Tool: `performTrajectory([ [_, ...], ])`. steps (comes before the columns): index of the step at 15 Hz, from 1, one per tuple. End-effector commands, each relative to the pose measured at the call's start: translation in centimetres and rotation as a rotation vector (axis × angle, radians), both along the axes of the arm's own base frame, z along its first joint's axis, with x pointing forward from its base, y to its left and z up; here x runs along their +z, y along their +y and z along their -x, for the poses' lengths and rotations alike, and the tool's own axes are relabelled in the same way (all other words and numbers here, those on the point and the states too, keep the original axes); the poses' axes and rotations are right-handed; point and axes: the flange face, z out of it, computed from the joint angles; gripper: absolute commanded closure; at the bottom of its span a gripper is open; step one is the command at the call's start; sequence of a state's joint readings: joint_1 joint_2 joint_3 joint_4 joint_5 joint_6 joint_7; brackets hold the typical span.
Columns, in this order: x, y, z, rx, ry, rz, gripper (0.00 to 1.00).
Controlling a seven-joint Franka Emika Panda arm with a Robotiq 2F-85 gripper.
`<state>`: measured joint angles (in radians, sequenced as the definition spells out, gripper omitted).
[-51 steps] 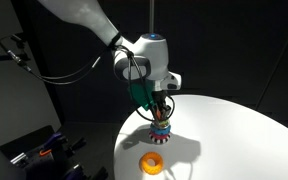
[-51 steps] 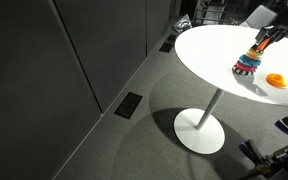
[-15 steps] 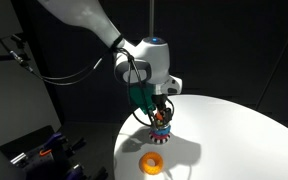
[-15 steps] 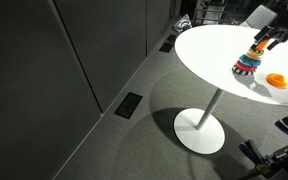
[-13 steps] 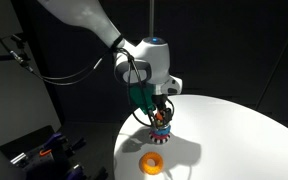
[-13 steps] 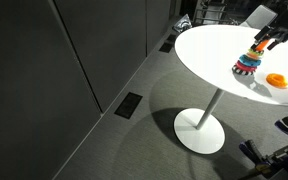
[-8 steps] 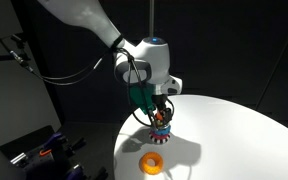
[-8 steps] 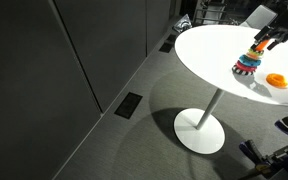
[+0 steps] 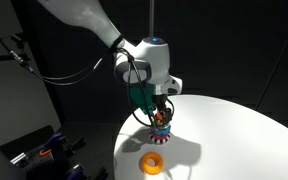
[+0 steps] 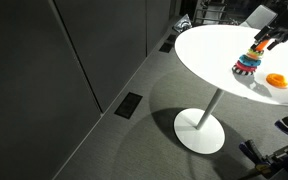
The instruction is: Put the black and white toy on the orange ring
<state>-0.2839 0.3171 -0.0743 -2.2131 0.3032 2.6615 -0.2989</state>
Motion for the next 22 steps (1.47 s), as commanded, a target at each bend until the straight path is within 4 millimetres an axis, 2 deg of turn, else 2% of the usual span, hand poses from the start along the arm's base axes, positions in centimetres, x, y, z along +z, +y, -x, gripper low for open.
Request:
performTrajectory([
  [1, -0.4, -0.5, -0.5, -0.014, 0.002, -0.015, 0.0],
  [3, -0.4, -0.5, -0.5, -0.015, 0.001, -0.014, 0.04],
  [4, -0.4, -0.5, -0.5, -0.015, 0.001, -0.014, 0.19],
  [6, -0.4, -0.5, -0.5, -0.016, 0.001, -0.014, 0.21],
  [7, -0.5, -0.6, -0.5, -0.016, 0.001, -0.014, 0.27],
  [8, -0.5, -0.6, -0.5, -0.017, 0.001, -0.014, 0.3],
  [9, -0.5, -0.6, -0.5, -0.018, 0.001, -0.014, 0.27],
  [11, -0.6, -0.7, -0.4, -0.019, 0.003, -0.014, 0.33],
  [14, -0.5, -0.6, -0.4, -0.021, 0.002, -0.013, 0.5],
  [20, 1.3, -0.5, -0.4, -0.027, -0.021, -0.001, 0.78],
  [22, 1.6, -0.5, -0.4, -0.03, -0.023, -0.001, 0.73],
])
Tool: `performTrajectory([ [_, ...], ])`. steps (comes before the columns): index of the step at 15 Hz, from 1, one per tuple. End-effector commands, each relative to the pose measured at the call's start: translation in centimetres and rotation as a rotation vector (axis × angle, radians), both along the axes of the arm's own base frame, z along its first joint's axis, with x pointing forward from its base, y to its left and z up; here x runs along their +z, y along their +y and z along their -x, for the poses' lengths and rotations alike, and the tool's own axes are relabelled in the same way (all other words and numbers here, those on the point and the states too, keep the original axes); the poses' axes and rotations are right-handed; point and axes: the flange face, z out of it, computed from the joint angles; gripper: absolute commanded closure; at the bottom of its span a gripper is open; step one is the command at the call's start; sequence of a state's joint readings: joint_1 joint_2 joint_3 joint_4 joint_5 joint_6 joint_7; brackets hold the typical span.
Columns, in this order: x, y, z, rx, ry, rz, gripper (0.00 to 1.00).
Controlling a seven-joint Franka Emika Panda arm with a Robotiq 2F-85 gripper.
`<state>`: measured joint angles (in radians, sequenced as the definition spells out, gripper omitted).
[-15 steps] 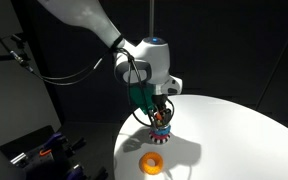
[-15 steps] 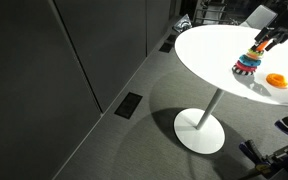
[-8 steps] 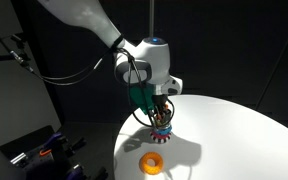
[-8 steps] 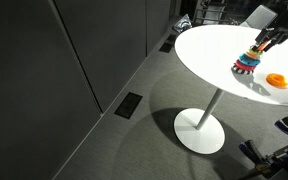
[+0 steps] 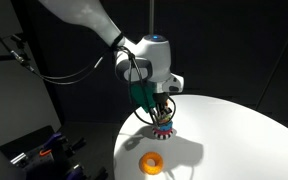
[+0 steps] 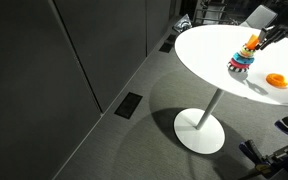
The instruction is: Put the black and white toy on the orange ring
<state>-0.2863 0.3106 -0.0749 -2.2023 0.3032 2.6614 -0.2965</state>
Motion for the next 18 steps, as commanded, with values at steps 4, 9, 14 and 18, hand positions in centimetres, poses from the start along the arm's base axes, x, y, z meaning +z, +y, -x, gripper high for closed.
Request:
performTrajectory([
  [4, 0.8, -0.3, 0.1, -0.021, -0.011, -0.002, 0.48],
  [9, 0.3, -0.4, 1.0, 0.001, -0.034, 0.015, 0.23],
  [14, -1.0, -0.2, 2.7, 0.017, -0.042, 0.041, 0.0],
  [18, -1.9, 0.2, 3.3, 0.027, -0.062, 0.072, 0.0],
])
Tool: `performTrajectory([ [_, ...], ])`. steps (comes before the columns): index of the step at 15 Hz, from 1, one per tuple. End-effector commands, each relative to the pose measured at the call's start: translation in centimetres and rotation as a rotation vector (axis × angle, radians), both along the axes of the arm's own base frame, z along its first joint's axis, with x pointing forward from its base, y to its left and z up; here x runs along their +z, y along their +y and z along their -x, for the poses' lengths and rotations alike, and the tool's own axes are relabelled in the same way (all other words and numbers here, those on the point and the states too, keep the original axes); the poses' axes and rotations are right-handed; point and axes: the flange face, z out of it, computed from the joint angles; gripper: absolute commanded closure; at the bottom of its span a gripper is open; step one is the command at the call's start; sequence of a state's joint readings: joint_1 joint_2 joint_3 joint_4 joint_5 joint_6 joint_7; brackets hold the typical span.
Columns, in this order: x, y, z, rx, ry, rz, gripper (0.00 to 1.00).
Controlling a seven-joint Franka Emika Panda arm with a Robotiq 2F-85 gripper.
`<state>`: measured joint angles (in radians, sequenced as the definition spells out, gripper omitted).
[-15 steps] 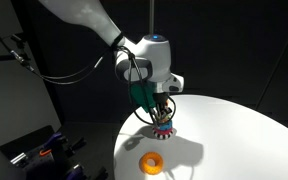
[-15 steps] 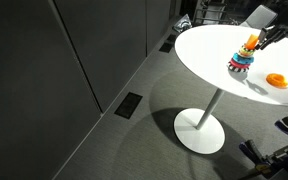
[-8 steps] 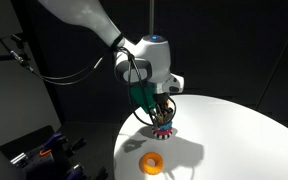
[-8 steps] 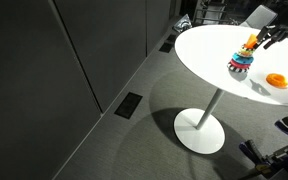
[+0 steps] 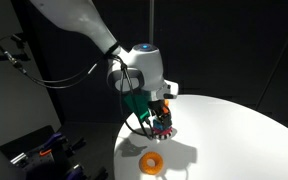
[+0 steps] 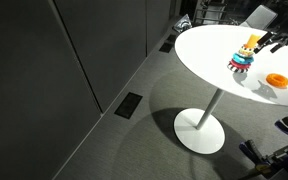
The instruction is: Put the black and white toy on the orange ring
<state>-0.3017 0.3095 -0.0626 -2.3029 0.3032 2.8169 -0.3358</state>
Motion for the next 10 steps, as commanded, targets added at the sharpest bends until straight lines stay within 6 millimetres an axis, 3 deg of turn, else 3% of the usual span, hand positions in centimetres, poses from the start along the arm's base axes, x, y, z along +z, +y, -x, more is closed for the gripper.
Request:
performTrajectory([
  [1, 0.2, 0.3, 0.7, 0.017, -0.032, 0.017, 0.0],
  [10, 0.3, 1.0, -0.5, 0.026, -0.082, 0.05, 0.0],
])
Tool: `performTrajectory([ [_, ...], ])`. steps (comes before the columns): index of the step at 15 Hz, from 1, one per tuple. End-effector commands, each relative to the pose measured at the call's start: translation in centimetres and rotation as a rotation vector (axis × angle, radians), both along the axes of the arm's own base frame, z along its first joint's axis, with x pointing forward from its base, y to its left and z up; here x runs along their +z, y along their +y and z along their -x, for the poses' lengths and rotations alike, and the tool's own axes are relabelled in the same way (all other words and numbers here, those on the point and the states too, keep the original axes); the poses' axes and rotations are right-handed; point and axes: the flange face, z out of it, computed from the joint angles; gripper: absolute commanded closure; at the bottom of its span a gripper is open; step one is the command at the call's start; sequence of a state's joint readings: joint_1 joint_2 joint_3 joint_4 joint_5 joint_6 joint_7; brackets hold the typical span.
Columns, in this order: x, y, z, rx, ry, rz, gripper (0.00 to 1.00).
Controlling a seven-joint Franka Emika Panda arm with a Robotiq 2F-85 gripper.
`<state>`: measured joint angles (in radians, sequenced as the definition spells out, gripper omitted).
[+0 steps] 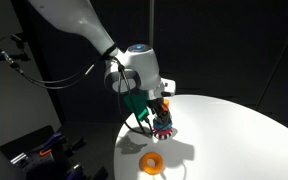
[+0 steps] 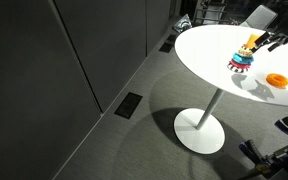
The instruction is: Put the black and white toy on the orange ring
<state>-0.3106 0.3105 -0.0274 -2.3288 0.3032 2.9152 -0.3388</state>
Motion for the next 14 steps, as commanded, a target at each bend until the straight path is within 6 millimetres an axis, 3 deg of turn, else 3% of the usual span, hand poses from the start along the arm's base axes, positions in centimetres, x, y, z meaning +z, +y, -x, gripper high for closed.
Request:
performTrajectory([
  [1, 0.3, -0.1, -0.4, 0.013, -0.029, 0.015, 0.0],
  [14, 0.4, 0.9, -1.5, 0.036, -0.071, 0.042, 0.0],
])
